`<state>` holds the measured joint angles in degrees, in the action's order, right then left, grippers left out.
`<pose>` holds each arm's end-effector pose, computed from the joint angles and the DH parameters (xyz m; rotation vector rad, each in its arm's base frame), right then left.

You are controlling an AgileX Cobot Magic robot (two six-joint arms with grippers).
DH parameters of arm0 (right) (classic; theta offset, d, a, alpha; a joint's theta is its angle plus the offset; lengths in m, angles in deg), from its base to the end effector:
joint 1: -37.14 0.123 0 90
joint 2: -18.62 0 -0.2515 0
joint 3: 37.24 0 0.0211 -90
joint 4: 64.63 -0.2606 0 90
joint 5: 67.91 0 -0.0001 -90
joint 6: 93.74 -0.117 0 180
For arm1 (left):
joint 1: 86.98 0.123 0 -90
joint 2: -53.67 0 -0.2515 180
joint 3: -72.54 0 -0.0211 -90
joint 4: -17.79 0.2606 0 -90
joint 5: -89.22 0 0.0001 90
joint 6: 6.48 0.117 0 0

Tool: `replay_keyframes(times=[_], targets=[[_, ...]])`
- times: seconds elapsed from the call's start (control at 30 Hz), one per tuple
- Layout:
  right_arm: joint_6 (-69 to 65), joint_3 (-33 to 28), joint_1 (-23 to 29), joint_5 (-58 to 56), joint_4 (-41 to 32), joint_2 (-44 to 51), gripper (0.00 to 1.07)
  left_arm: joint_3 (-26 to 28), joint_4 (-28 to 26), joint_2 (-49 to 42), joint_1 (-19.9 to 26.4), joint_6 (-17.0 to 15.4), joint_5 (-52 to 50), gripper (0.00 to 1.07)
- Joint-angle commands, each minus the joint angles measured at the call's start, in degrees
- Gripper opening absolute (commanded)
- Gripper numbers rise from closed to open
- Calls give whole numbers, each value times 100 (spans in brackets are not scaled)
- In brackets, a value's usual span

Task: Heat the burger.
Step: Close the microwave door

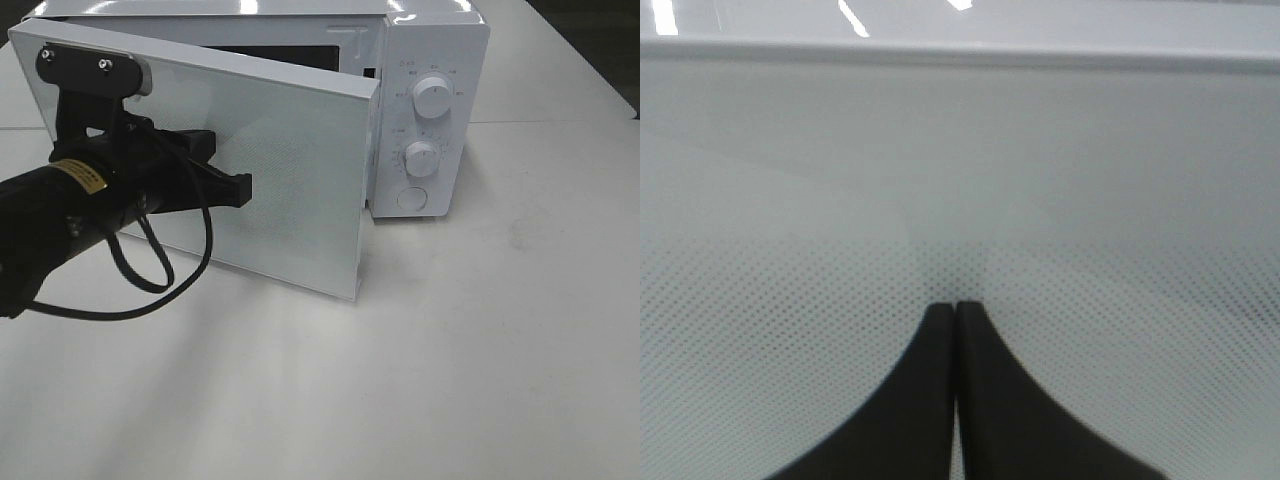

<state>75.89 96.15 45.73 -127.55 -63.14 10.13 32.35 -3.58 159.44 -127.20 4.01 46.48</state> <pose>0.0588 0.0062 0.2775 0.0324 2.0067 0.1811 0.2791 -0.1982 0.1310 0.3783 1.8019 -0.3323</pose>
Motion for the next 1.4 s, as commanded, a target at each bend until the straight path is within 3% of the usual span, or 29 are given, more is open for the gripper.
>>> replay_keyframes(times=[0.03, 0.57, 1.4], targets=[[-23, -6, -29, 23, 17, 143, 63, 344, 34, 195, -52, -29, -46, 0], [-23, -6, -29, 23, 17, 143, 63, 1352, 34, 911, -52, -34, 155, 0], [-23, -6, -29, 23, 17, 143, 63, 3455, 6, 2126, -40, -23, 865, 0]])
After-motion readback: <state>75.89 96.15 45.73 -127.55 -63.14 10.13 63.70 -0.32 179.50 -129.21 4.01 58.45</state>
